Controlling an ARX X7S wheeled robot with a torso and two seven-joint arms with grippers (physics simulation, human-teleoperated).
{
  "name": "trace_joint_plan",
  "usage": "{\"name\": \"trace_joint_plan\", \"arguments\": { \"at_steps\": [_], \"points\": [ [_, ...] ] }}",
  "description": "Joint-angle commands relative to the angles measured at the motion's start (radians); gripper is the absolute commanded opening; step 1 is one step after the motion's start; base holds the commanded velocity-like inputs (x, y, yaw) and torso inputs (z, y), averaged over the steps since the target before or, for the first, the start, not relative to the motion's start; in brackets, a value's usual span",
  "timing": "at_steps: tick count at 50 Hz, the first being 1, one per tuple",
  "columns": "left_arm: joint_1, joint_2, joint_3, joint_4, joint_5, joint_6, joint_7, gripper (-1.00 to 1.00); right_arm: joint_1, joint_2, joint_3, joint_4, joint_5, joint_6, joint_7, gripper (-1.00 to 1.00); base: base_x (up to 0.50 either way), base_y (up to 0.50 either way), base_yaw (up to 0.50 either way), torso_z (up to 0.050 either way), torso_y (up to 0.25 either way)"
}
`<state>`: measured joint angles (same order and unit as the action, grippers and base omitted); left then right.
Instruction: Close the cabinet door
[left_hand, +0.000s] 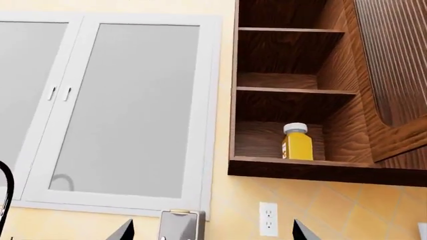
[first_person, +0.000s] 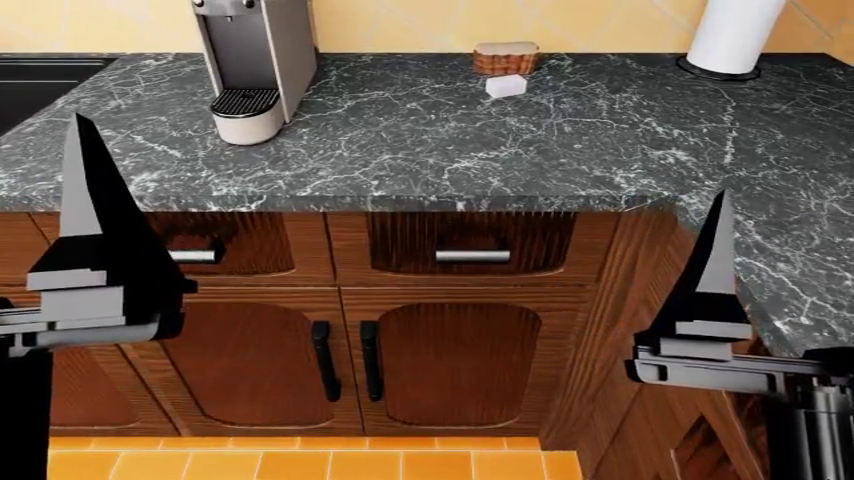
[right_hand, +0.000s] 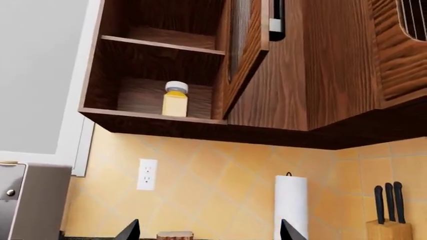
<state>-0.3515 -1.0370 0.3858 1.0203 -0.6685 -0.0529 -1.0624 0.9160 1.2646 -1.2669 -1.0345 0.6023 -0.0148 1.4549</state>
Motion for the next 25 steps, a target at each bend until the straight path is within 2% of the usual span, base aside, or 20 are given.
{"name": "trace_joint_plan", "arguments": {
  "at_steps": [1, 25],
  "points": [
    [-0.007, -0.003, 0.015, -0.002, 0.002, 0.005, -0.004, 1.0, 0.008, 0.001, -0.007, 0.015, 0.032, -0.039, 0.0, 1.0, 0.5, 0.0, 0.0, 0.0, 0.0],
    [0.0, -0.007, 0.03, -0.011, 0.014, 0.026, -0.006, 1.0, 0.005, -0.011, -0.006, 0.023, 0.043, -0.032, -0.001, 1.0, 0.5, 0.0, 0.0, 0.0, 0.001]
  ]
}}
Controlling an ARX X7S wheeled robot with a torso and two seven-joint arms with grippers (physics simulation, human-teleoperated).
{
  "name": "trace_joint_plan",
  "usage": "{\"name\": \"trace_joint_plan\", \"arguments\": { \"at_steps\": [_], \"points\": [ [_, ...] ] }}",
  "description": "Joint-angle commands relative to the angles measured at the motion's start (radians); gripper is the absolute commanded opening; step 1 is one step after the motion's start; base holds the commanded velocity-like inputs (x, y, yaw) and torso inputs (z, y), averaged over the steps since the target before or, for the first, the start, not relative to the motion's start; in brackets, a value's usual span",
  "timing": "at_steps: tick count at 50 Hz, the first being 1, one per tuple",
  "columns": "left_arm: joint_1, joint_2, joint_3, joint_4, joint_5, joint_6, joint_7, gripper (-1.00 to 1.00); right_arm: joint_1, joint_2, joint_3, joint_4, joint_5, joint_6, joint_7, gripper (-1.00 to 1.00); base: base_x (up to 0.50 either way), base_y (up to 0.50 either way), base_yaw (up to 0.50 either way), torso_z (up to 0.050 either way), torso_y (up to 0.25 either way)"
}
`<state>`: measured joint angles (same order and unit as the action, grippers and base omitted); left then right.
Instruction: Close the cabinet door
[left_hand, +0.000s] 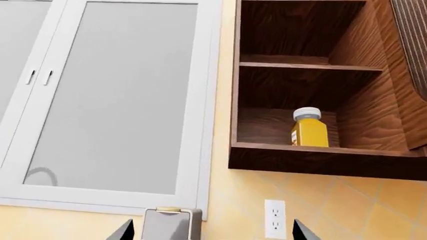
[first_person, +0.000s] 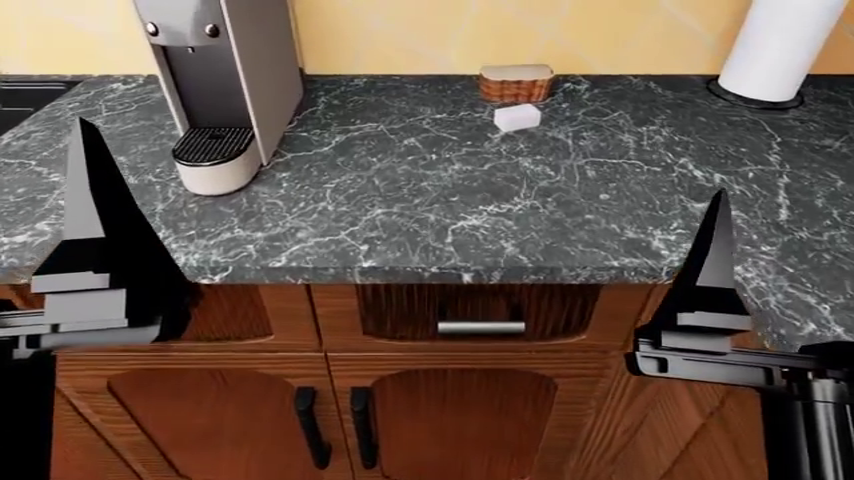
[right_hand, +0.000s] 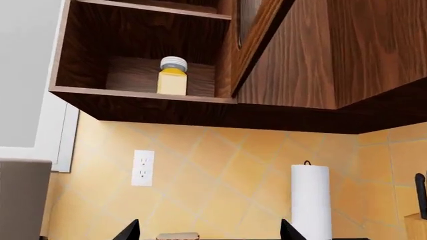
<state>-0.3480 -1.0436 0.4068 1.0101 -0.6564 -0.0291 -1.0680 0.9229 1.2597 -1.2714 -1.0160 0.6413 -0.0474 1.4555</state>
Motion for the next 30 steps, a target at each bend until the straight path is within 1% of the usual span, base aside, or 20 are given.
{"name": "trace_joint_plan", "arguments": {
  "at_steps": [1, 30],
  "points": [
    [-0.001, -0.001, 0.01, 0.0, 0.006, 0.005, 0.0, 1.0, -0.002, -0.011, -0.002, 0.006, 0.003, 0.003, -0.003, 1.0, 0.5, 0.0, 0.0, 0.0, 0.0],
    [0.008, -0.011, 0.017, -0.01, 0.012, 0.031, -0.006, 1.0, -0.003, -0.016, 0.001, 0.0, 0.001, 0.021, 0.001, 1.0, 0.5, 0.0, 0.0, 0.0, 0.003]
  ]
}}
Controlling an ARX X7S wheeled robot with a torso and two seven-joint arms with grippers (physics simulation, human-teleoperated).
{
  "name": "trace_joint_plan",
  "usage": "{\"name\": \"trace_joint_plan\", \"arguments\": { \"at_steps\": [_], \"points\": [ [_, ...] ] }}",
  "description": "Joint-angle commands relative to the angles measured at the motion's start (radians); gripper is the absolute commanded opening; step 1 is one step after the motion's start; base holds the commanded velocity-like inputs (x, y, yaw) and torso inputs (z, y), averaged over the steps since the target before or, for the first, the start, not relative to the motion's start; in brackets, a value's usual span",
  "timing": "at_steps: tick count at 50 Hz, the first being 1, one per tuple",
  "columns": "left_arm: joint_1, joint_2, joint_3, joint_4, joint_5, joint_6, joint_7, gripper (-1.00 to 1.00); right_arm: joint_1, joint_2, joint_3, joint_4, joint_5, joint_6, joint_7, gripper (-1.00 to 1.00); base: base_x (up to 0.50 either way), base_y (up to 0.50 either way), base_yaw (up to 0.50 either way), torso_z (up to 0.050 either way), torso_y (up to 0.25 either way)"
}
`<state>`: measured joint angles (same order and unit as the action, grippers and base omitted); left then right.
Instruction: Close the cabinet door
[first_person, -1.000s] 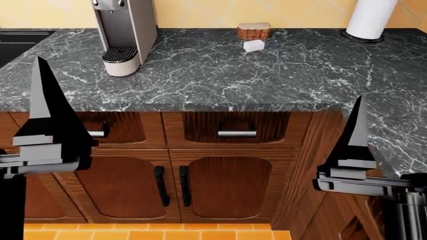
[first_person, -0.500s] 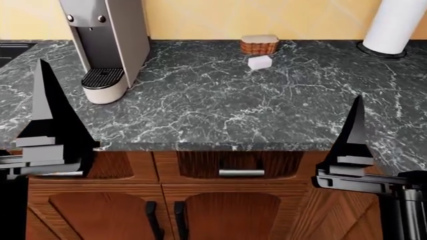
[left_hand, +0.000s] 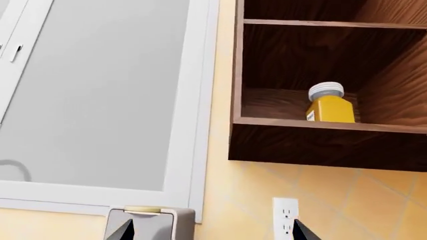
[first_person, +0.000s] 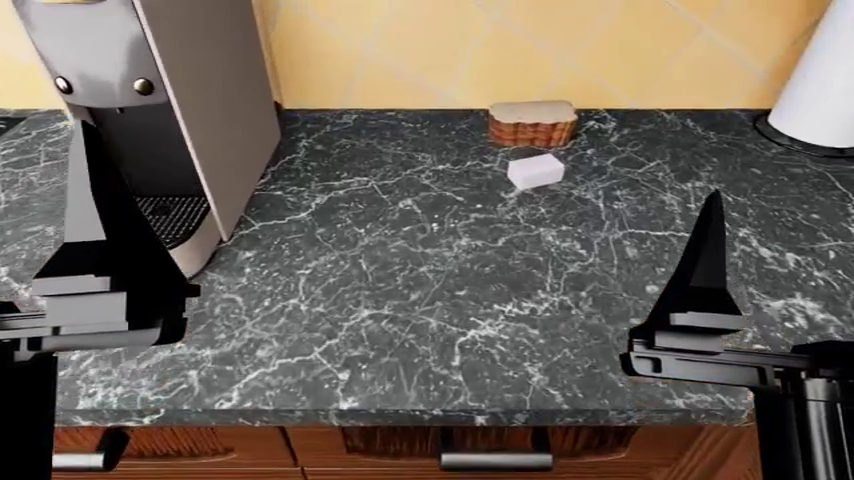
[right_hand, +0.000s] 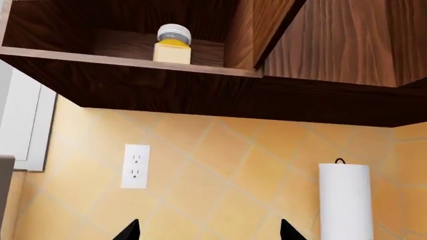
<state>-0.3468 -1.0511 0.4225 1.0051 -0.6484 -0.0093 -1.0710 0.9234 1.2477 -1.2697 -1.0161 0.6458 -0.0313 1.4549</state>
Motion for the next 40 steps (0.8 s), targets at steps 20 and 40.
{"name": "trace_joint_plan", "arguments": {
  "at_steps": [20, 40],
  "points": [
    [0.012, -0.011, 0.004, -0.009, 0.007, 0.023, -0.009, 1.0, -0.008, -0.001, 0.001, -0.013, -0.049, 0.017, 0.021, 1.0, 0.42, 0.0, 0.0, 0.0, 0.004],
    [-0.059, -0.032, -0.002, 0.019, -0.057, -0.005, -0.029, 1.0, 0.655, 0.18, -0.296, -0.031, 0.157, 0.003, 0.083, 1.0, 0.0, 0.0, 0.0, 0.0, 0.0]
  ]
}}
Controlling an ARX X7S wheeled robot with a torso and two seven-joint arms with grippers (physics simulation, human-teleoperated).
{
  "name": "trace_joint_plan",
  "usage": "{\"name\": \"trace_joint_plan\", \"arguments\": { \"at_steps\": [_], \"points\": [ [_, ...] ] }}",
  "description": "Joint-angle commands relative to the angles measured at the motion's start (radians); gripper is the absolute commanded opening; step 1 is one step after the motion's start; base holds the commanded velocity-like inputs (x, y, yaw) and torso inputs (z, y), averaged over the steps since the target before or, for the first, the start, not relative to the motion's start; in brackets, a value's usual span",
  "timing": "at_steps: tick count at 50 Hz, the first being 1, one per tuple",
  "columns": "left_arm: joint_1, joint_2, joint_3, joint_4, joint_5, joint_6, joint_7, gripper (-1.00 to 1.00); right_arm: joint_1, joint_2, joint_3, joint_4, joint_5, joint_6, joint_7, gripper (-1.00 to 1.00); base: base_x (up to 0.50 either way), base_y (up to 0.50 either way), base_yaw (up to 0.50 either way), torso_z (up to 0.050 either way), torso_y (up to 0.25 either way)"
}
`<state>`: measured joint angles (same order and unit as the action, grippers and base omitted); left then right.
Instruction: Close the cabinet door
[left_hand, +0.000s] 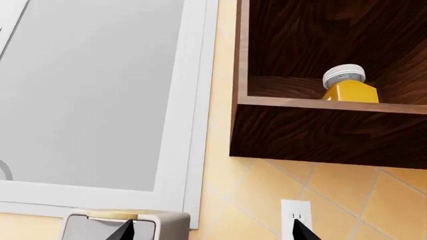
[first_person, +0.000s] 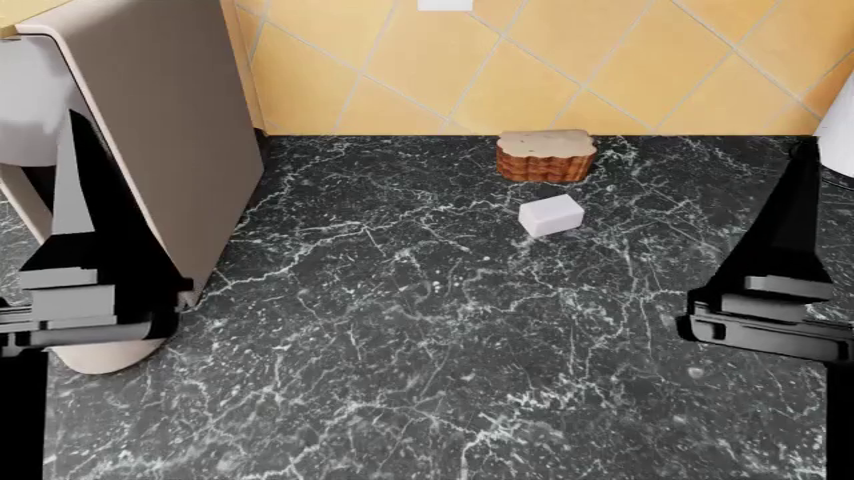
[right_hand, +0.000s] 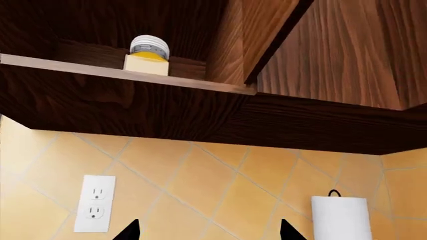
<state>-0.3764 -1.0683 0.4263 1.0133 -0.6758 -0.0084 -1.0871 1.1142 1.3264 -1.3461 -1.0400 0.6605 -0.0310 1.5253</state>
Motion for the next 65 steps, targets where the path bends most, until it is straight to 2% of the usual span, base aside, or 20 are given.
{"name": "trace_joint_plan", "arguments": {
  "at_steps": [1, 7, 10, 14, 31, 36, 47, 65],
  "points": [
    [-0.031, -0.015, -0.004, 0.012, -0.03, -0.006, -0.012, 1.0, 0.55, 0.107, -0.264, -0.007, 0.173, 0.009, 0.007, 1.0, 0.0, 0.0, 0.0, 0.0, 0.0],
    [-0.048, -0.025, -0.003, 0.017, -0.042, -0.008, -0.02, 1.0, 0.989, 0.121, -0.46, -0.007, 0.336, 0.087, -0.019, 1.0, 0.0, 0.0, 0.0, 0.0, 0.0],
    [-0.055, -0.025, 0.004, 0.019, -0.04, -0.011, -0.021, 1.0, 1.116, 0.123, -0.489, -0.007, 0.399, 0.133, -0.029, 1.0, 0.0, 0.0, 0.0, 0.0, 0.0],
    [-0.059, -0.027, 0.011, 0.019, -0.038, -0.011, -0.024, 1.0, 1.187, 0.128, -0.445, 0.005, 0.468, 0.188, -0.051, 1.0, 0.0, 0.0, 0.0, 0.0, 0.0],
    [-0.084, -0.041, 0.035, 0.021, -0.04, -0.005, -0.042, 1.0, 1.208, 0.092, -0.197, 0.127, 0.583, 0.329, -0.155, 1.0, 0.0, 0.0, 0.0, 0.0, 0.0],
    [-0.082, -0.044, 0.049, 0.019, -0.028, 0.005, -0.047, 1.0, 1.189, 0.107, -0.166, 0.164, 0.587, 0.321, -0.178, 1.0, 0.0, 0.0, 0.0, 0.0, 0.0],
    [-0.108, -0.062, 0.061, 0.023, -0.039, 0.006, -0.06, 1.0, 1.156, 0.242, -0.121, 0.161, 0.589, 0.29, -0.195, 1.0, 0.0, 0.0, 0.0, 0.0, 0.0],
    [-0.206, -0.076, 0.136, 0.03, -0.059, -0.009, -0.085, 1.0, 1.119, 0.244, -0.082, 0.178, 0.626, 0.313, -0.076, 1.0, 0.0, 0.0, 0.0, 0.0, 0.0]
  ]
}}
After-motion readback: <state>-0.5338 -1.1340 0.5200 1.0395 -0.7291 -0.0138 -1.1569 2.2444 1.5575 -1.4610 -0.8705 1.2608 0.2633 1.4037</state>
